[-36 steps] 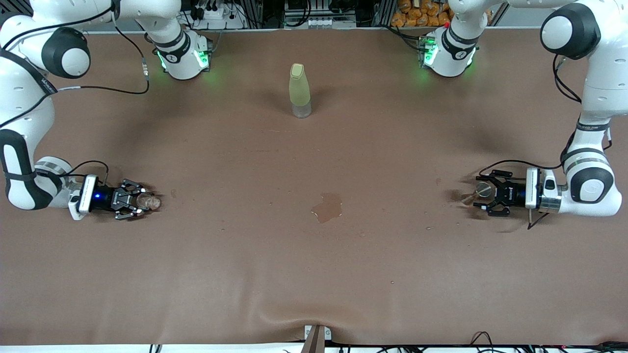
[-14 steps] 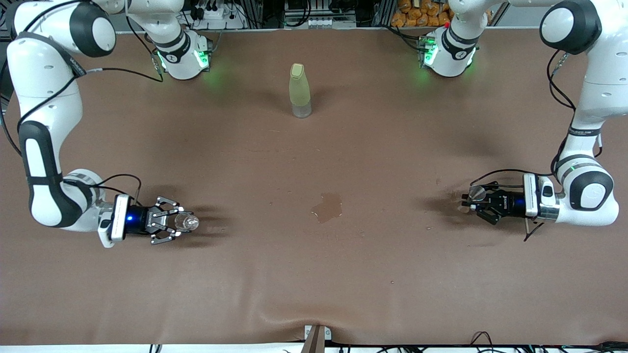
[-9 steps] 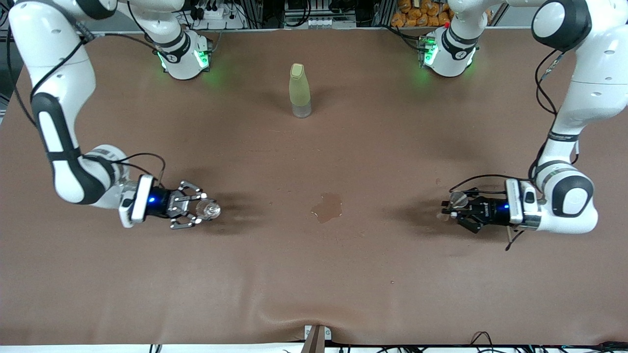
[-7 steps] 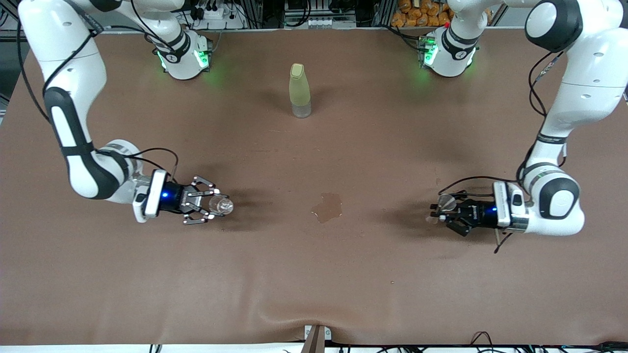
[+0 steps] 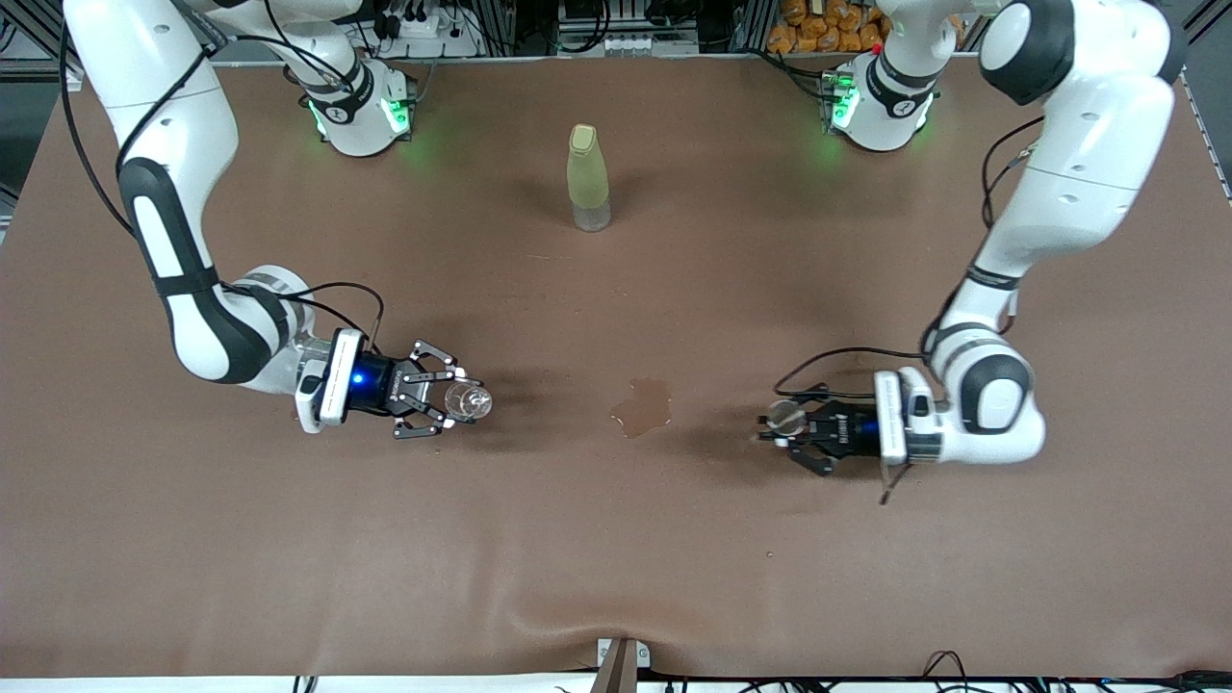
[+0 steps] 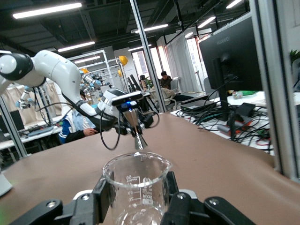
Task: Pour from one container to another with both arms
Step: 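Lift the beaker and jigger, bringing both grippers toward each other, then tilt the beaker with the right gripper over the jigger's cup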
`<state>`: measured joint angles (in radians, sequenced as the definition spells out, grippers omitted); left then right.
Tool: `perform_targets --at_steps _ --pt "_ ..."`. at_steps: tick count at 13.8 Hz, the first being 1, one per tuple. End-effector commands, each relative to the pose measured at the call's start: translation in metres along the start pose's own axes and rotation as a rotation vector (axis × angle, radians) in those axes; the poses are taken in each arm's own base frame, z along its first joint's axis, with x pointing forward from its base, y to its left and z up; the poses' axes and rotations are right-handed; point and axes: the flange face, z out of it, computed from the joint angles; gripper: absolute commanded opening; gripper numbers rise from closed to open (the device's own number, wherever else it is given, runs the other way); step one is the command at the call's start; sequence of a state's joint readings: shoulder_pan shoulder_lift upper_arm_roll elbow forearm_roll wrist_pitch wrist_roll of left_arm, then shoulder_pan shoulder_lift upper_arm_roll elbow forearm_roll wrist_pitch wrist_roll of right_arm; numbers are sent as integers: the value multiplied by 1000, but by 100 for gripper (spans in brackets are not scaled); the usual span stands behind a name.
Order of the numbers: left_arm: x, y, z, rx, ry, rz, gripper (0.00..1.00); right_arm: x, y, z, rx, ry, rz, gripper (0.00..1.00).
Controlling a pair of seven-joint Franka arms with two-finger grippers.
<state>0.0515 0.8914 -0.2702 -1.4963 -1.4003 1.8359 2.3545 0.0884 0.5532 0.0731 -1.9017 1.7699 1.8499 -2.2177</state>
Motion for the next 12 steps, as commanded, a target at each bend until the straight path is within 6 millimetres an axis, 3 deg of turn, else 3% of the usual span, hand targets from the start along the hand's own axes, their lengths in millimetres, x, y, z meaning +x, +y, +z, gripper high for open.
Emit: perform_targets --at_steps 1,6,8,9,12 --pt "3 10 59 1 -22 -20 0 15 -19 24 2 -12 38 10" --pt "-9 49 171 -10 -72 -59 0 45 -31 35 -5 -27 16 10" --pt "-15 63 202 9 -86 -82 0 43 -43 35 3 -36 24 10" --pt "-15 68 213 19 -86 -93 0 39 -54 44 18 -47 30 9" --pt "-14 81 242 24 -107 -87 0 20 -64 46 27 -58 68 9"
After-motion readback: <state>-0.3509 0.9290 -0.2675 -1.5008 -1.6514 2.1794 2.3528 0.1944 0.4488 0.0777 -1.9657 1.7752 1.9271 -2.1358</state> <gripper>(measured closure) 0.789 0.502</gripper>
